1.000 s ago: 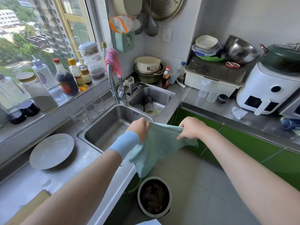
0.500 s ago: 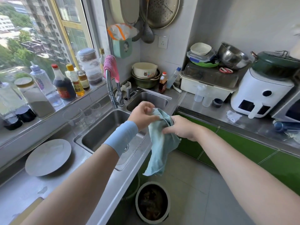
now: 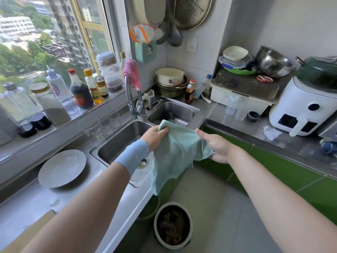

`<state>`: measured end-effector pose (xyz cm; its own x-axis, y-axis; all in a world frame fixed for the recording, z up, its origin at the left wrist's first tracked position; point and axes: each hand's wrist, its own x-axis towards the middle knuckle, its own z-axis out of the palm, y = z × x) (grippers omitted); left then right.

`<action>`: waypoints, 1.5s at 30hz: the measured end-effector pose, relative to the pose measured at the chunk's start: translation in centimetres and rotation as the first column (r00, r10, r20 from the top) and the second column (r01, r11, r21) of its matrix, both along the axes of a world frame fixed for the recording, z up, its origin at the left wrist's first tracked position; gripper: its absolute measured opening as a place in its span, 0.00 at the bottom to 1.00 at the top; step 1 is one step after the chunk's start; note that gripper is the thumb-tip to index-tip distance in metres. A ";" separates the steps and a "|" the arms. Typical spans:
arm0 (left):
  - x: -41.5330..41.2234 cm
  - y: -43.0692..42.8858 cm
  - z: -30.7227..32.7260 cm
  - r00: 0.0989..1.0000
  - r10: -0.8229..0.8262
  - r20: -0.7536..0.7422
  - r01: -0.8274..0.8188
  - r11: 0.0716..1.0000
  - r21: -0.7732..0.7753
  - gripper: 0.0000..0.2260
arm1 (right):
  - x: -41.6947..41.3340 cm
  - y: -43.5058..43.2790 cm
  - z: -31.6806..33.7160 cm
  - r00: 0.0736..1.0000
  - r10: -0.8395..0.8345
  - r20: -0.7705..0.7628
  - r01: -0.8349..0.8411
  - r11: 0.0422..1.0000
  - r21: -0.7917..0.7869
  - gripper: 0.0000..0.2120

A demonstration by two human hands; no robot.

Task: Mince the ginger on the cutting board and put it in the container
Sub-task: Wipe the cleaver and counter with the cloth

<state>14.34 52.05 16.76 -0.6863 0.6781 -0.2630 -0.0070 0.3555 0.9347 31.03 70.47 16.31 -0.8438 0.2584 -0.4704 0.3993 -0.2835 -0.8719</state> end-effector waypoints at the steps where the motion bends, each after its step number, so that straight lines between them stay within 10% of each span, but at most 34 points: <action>1: -0.1 -0.4 0.1 1.000 0.026 0.016 -0.026 0.999 0.026 0.07 | 0.0 0.0 -0.2 0.998 0.070 -0.004 -0.070 0.997 0.036 0.19; 9: -0.8 -3.4 1.2 0.980 0.197 -0.013 -0.195 0.976 0.097 0.10 | -2.0 -0.9 0.1 0.979 -0.193 -0.073 0.205 0.943 0.262 0.20; 12: -1.0 -3.5 1.2 0.937 0.286 -0.198 -0.297 0.954 -0.030 0.13 | -3.0 -1.2 -0.5 0.986 -0.156 -0.062 0.159 0.986 0.046 0.28; 16: -0.6 -5.3 1.1 0.804 0.355 0.477 -0.423 0.905 0.039 0.23 | -2.6 -2.4 -1.0 0.982 0.133 -0.131 -0.146 0.985 -0.096 0.16; 19: 0.9 -7.8 -0.8 0.788 0.139 0.599 -0.317 0.927 0.202 0.21 | -3.6 -3.3 -1.6 0.987 -0.069 -0.147 0.051 0.991 -0.124 0.09; 22: 2.4 -8.4 -2.6 0.890 0.188 0.415 -0.236 0.969 0.069 0.18 | -4.3 -4.2 -2.3 0.956 -0.234 -0.175 0.214 0.969 -0.125 0.08; 26: 2.3 -8.2 -3.1 0.929 0.233 -0.288 -0.346 0.825 -0.447 0.28 | -4.3 -5.7 -3.4 0.987 -0.152 -0.056 0.162 0.901 0.403 0.34; 31: 3.1 -10.6 -3.3 0.967 0.182 -0.177 -0.223 0.943 -0.248 0.09 | -5.3 -7.5 -3.9 0.997 -0.073 0.005 0.057 0.828 0.558 0.35; 34: 3.4 -13.2 -3.9 0.975 0.013 -0.222 -0.115 0.885 -0.452 0.20 | -5.6 -8.2 -3.8 0.910 0.358 0.209 -0.406 0.663 0.629 0.37; 36: 3.6 -14.7 -3.9 0.917 -0.096 -0.386 -0.169 0.785 -0.596 0.14 | -6.1 -9.5 -3.7 0.719 0.547 0.429 -0.666 0.366 0.650 0.31; 39: 3.7 -17.5 -3.4 0.914 -0.043 -0.403 -0.234 0.756 -0.611 0.11 | -7.4 -12.2 -3.8 0.647 0.545 0.533 -0.690 0.122 0.713 0.06; 42: 3.5 -22.5 -3.0 0.925 0.172 -0.340 -0.332 0.803 -0.496 0.17 | -8.2 -14.5 -3.2 0.739 0.539 0.403 -0.641 0.380 0.667 0.10; 45: 3.7 -28.3 -3.2 0.856 0.504 0.116 -0.491 0.862 -0.126 0.18 | -8.8 -18.1 -2.5 0.849 0.494 0.188 -0.521 0.721 0.458 0.13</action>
